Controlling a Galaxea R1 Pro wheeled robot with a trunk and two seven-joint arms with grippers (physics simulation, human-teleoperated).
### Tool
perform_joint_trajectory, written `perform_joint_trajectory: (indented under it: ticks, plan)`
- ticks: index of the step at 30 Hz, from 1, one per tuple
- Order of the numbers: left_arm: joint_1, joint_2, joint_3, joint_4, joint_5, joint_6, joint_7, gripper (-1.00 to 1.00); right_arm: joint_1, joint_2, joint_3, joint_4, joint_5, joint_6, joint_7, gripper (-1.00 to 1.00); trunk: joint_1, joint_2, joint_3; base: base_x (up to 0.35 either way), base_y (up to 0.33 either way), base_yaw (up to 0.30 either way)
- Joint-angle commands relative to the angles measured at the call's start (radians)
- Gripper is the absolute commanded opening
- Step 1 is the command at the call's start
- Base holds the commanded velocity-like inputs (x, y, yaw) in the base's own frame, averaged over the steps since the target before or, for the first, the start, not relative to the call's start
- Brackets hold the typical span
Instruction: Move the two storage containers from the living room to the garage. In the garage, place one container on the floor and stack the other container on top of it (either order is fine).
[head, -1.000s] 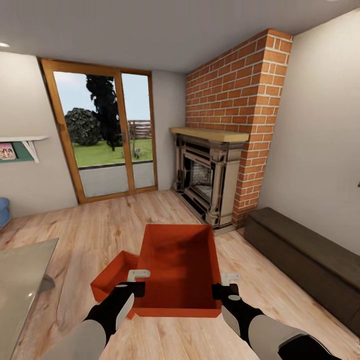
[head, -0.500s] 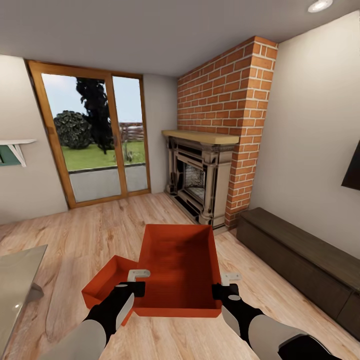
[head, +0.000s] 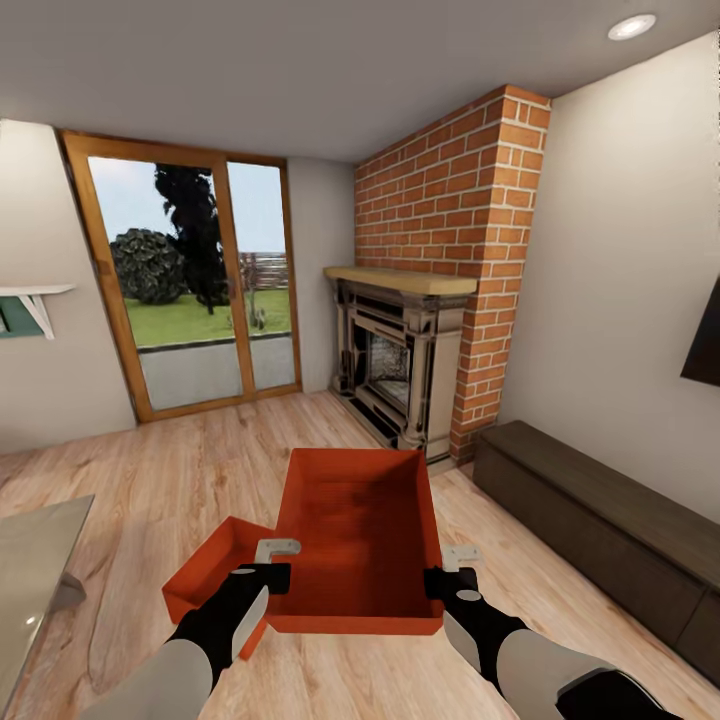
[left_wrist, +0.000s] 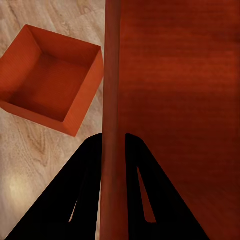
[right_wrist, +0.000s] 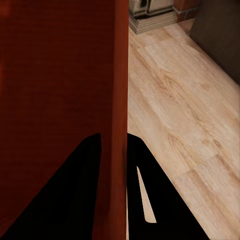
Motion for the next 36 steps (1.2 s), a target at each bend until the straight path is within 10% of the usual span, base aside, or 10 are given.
perform_joint_trajectory:
  ticks: [1, 36]
  plan:
    - [-0.001, -0.001, 0.012, -0.005, -0.016, -0.009, 0.009, -1.00, 0.000, 0.001, 0.013, 0.003, -0.020, -0.001, 0.002, -1.00, 0.000, -0.001, 0.000, 0.000, 0.000, 0.000]
    - [-0.001, -0.001, 0.012, -0.006, -0.016, -0.009, 0.009, -1.00, 0.000, 0.001, 0.013, 0.002, -0.020, -0.001, 0.002, -1.00, 0.000, -0.001, 0.029, 0.000, 0.000, 0.000]
